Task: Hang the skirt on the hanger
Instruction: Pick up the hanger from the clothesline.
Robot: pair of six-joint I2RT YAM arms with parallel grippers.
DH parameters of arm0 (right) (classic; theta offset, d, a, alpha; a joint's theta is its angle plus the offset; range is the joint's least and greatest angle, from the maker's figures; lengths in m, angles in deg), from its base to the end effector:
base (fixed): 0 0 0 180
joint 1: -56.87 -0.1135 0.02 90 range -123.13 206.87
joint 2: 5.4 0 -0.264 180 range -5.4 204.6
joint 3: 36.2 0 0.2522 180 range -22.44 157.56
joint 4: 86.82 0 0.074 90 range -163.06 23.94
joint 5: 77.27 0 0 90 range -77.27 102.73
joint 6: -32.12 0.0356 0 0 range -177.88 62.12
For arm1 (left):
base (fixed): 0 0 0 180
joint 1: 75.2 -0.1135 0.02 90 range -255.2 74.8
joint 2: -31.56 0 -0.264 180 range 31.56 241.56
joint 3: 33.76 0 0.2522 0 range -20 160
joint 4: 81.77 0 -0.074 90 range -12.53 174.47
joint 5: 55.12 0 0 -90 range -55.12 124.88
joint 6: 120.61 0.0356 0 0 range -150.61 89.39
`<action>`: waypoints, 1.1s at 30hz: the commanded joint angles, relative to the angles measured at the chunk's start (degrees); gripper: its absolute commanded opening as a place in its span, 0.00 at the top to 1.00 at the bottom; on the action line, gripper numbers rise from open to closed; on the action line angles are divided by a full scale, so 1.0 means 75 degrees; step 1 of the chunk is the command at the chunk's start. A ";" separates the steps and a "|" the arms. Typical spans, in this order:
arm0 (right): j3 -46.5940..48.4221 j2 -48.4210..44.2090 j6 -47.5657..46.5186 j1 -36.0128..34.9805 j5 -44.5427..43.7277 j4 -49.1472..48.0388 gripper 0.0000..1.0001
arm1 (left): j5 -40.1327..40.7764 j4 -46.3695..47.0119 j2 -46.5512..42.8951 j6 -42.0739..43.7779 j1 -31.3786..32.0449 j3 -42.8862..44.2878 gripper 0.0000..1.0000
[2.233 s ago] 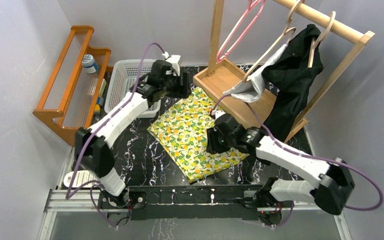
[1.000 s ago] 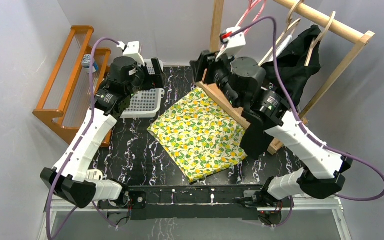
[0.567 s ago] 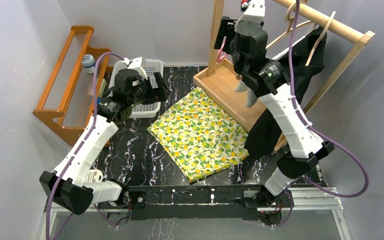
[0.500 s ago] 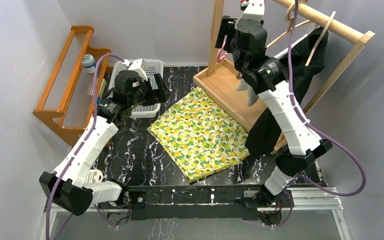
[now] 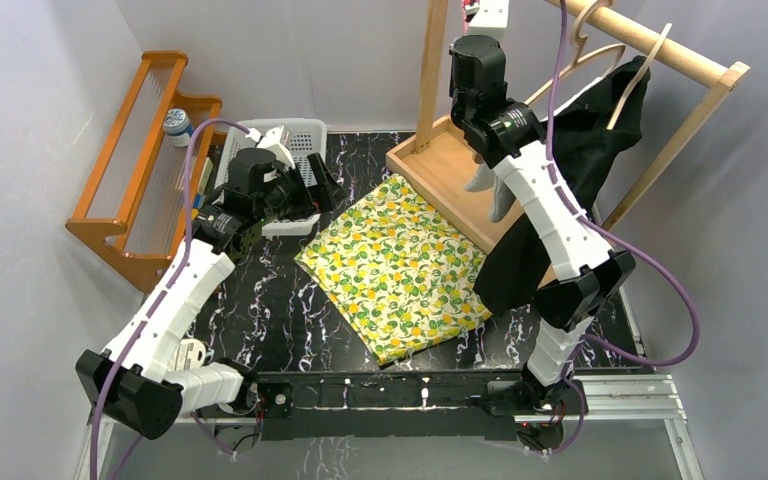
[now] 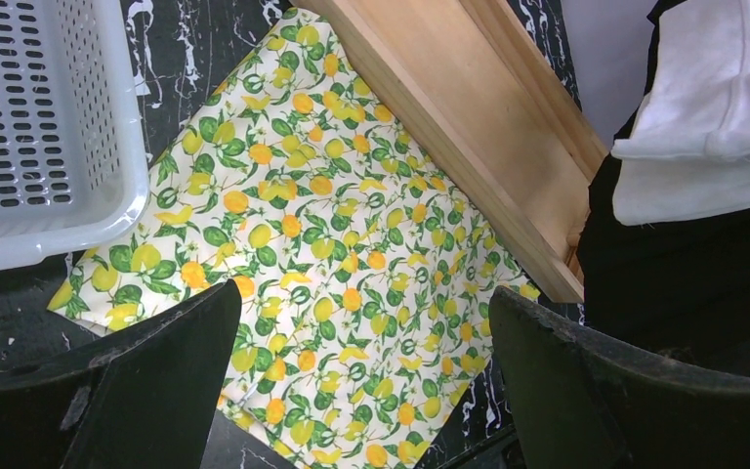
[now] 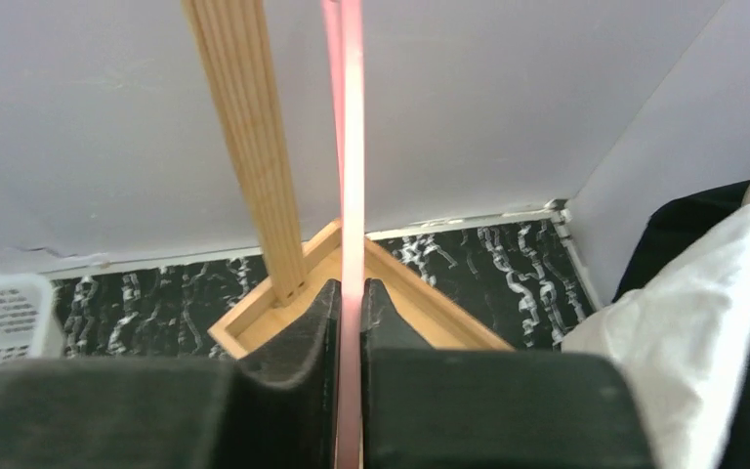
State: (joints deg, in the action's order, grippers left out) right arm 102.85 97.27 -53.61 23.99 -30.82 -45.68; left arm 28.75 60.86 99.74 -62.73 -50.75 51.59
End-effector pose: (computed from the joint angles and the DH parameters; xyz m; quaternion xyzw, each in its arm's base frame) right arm 0.3328 0.1859 0.5124 0.0746 0.7242 -0.0584 0.6830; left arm 0.2401 -0.1134 0.3953 -0.0243 0.8192 -0.3093 0.4823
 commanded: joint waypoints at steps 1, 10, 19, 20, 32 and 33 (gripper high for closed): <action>-0.0020 -0.0596 -0.0715 -0.0003 -0.0784 -0.1269 0.99 | -0.0236 0.0137 0.0003 -0.0003 -0.0012 0.0029 0.02; -0.0332 -0.1314 -0.0920 -0.0028 -0.0635 -0.2124 1.00 | -0.0269 0.0182 0.0061 0.0000 -0.0013 -0.0015 0.02; -0.2313 -0.2932 -0.0087 -0.0033 0.1604 -0.1655 1.00 | -0.0260 0.0231 0.0136 0.0039 -0.0014 -0.0018 0.02; -0.2396 -0.3037 -0.0029 -0.0031 0.1681 -0.1515 1.00 | -0.0267 0.0234 0.0156 0.0056 -0.0014 -0.0008 0.02; -0.3916 -0.4279 0.0843 -0.0028 0.4762 -0.0296 1.00 | -0.0319 0.0173 0.0540 0.0030 -0.0076 0.0612 0.02; -0.4068 -0.4350 0.0872 -0.0030 0.5201 -0.0310 1.00 | -0.0390 0.0187 0.0542 -0.0062 -0.0086 0.0657 0.02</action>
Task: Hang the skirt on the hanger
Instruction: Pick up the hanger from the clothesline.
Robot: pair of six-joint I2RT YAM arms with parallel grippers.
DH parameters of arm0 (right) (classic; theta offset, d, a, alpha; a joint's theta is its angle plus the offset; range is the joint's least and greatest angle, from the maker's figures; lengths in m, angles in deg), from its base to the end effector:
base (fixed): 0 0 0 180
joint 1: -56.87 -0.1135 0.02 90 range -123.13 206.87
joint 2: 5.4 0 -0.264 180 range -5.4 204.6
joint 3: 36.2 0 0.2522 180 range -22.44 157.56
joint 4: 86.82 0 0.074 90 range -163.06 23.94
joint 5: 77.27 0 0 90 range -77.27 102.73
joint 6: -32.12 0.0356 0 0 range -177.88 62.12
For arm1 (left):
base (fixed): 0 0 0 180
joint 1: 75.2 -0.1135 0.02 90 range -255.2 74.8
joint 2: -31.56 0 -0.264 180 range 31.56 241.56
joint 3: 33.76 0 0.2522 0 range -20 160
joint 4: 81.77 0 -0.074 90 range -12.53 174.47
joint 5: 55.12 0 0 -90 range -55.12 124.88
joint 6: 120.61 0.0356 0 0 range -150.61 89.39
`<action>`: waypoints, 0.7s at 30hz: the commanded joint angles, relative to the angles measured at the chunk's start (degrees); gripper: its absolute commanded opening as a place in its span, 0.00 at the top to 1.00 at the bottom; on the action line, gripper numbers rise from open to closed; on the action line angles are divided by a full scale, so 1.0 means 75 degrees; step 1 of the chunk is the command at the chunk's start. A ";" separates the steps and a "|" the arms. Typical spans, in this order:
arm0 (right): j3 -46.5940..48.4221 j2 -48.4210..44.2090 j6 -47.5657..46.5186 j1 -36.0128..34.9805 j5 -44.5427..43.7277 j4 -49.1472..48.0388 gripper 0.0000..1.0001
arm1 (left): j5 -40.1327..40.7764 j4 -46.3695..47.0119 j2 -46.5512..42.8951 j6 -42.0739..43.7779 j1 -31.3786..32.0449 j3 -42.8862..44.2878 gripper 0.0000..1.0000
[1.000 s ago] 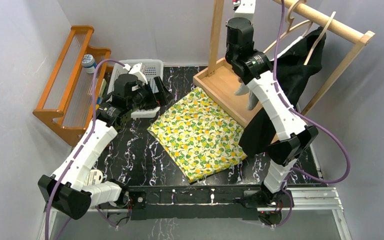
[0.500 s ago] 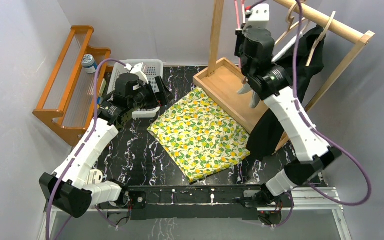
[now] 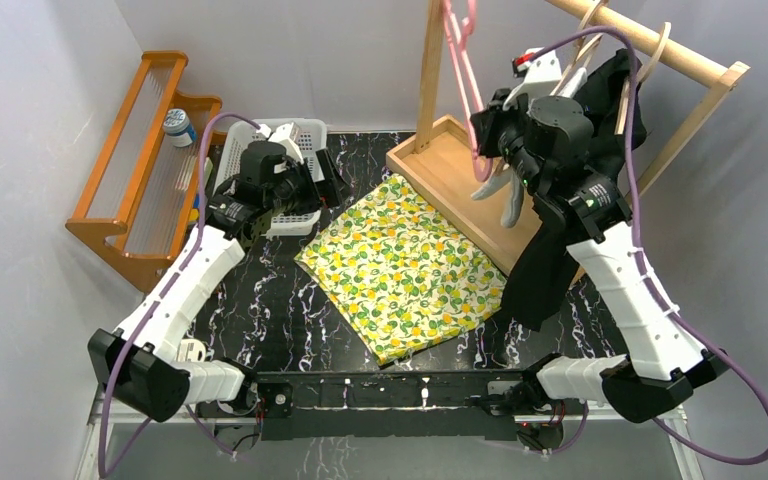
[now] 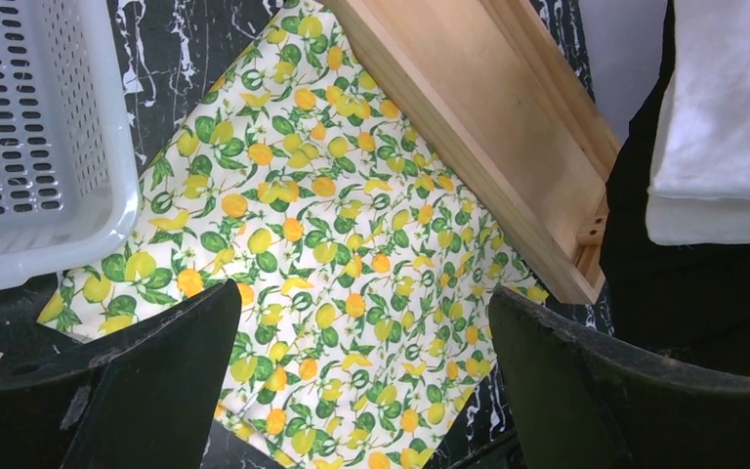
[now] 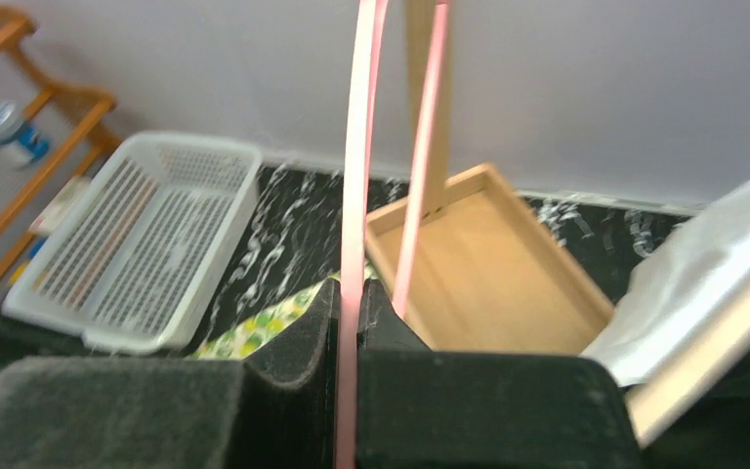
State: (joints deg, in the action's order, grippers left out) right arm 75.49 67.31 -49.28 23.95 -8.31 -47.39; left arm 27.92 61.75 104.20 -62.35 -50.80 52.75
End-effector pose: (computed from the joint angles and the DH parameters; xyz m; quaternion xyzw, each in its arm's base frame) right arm 0.2124 0.1223 0.5234 -0.0213 0.7094 0.1243 0.6935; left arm 0.2596 -0.1225 0.3839 -0.0196 0.8309 -0.3051 0.4648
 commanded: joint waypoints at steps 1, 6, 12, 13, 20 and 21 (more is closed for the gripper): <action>-0.0556 -0.0412 0.0330 -0.0021 0.2668 -0.0100 1.00 | -0.0374 0.0115 -0.0069 -0.0229 -0.0097 0.0530 0.02; -0.1131 -0.0556 0.0703 -0.0027 0.4251 -0.0260 1.00 | -0.0653 0.0560 -0.0256 -0.0810 -0.0177 0.0580 0.02; -0.1964 -0.0723 0.0999 -0.0049 0.4485 -0.0306 1.00 | -0.0044 0.0704 -0.0798 -0.0985 -0.0230 0.0704 0.02; -0.2098 -0.0763 0.1067 -0.0057 0.4547 -0.0322 1.00 | 0.0051 0.0714 -0.0899 -0.0974 -0.0227 0.0691 0.02; -0.3025 -0.0810 0.1641 -0.0745 0.4798 -0.0877 1.00 | 0.0010 0.0650 -0.1144 -0.1563 -0.0253 0.0604 0.02; -0.3079 -0.0786 0.1645 -0.0904 0.4737 -0.0920 1.00 | -0.0054 0.0551 -0.1072 -0.1803 -0.0261 0.0663 0.02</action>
State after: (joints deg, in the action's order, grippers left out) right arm 53.61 63.24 -39.40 20.76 25.33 -47.52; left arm 28.27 66.17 96.03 -70.97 -52.24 55.24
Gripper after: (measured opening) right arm 0.086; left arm 0.982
